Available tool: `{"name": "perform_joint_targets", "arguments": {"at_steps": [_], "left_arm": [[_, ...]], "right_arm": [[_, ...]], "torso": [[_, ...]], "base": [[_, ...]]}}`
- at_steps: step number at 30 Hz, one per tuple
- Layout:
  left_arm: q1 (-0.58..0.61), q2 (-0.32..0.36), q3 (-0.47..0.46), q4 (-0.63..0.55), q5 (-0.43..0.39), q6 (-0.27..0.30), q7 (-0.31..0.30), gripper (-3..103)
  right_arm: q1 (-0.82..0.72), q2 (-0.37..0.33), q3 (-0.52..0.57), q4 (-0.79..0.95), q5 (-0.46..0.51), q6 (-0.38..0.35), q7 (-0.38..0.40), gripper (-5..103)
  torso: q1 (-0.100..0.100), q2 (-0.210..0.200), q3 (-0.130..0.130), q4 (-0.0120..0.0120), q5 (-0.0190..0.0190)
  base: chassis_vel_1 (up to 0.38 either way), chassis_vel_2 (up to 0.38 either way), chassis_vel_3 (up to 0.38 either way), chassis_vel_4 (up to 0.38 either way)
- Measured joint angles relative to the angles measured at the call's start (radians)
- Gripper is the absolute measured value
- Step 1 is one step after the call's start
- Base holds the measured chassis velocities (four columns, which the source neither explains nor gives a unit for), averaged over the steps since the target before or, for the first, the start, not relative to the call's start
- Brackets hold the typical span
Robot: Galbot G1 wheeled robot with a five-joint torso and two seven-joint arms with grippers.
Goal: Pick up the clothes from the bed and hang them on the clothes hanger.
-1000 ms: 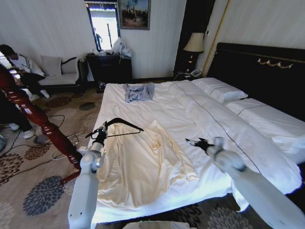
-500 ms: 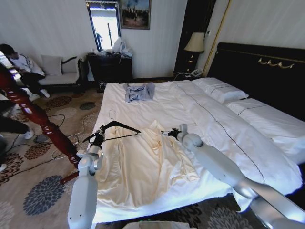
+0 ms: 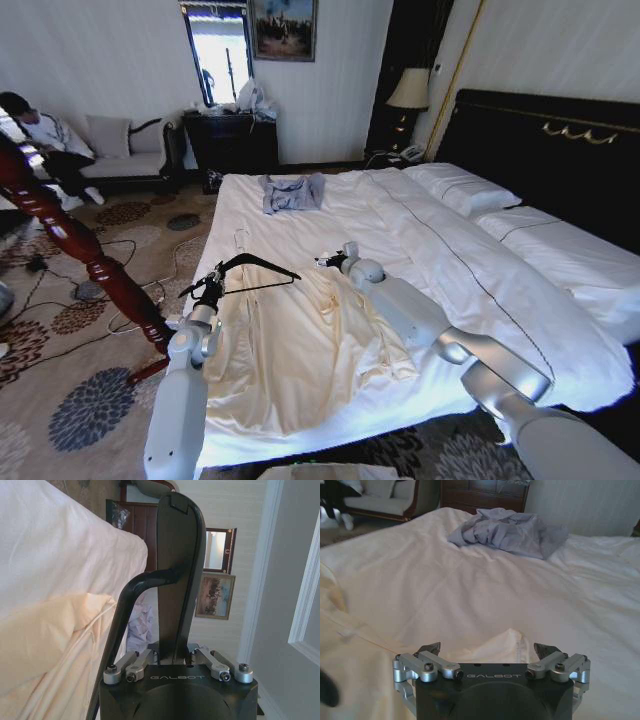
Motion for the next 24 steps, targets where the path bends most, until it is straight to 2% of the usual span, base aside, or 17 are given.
{"name": "perform_joint_targets", "arguments": {"at_steps": [2,6,7,9,13,21,24], "left_arm": [[0.001,0.004,0.004,-0.001,-0.001,0.0,0.001,23],[-0.004,0.012,0.02,0.002,-0.002,-0.001,0.003,23],[-0.006,0.014,0.025,0.003,-0.002,-0.001,0.003,23],[-0.008,0.018,0.03,0.003,-0.003,-0.001,0.003,23],[-0.008,0.023,0.032,0.003,-0.005,-0.002,0.004,23],[-0.003,0.033,0.032,0.002,-0.008,-0.002,0.007,23],[-0.003,0.034,0.032,0.002,-0.007,-0.002,0.007,23]], "right_arm": [[0.002,0.016,0.005,-0.038,-0.036,0.014,0.004,100],[0.005,0.026,0.015,-0.08,-0.056,0.02,0.011,100],[0.006,0.029,0.018,-0.095,-0.068,0.023,0.012,103],[0.008,0.04,0.029,-0.14,-0.115,0.042,0.01,98],[0.009,0.052,0.045,-0.178,-0.129,0.054,0.003,101],[0.016,0.08,0.055,-0.227,-0.132,0.072,-0.006,97],[0.023,0.098,0.058,-0.258,-0.14,0.075,-0.012,87]], "torso": [[0.0,0.0,0.0,0.0005,0.0001],[0.0,0.0,0.0,-0.0003,0.0001],[0.0,0.0,0.0,-0.0003,0.0],[0.0,0.0,0.0,-0.0004,0.0002],[0.0,0.0,0.0,0.0001,0.0002],[0.0,0.0,0.0,0.0002,0.0001],[0.0,0.0,0.0,0.0001,0.0001]], "base": [[0.0,0.0,0.0,0.0],[0.0,0.0,0.0,0.0],[0.0,0.0,0.0,0.0],[0.0,0.0,0.0,0.0],[0.0,0.0,0.0,0.0],[0.0,0.0,0.0,0.0],[0.0,0.0,0.0,0.0]]}}
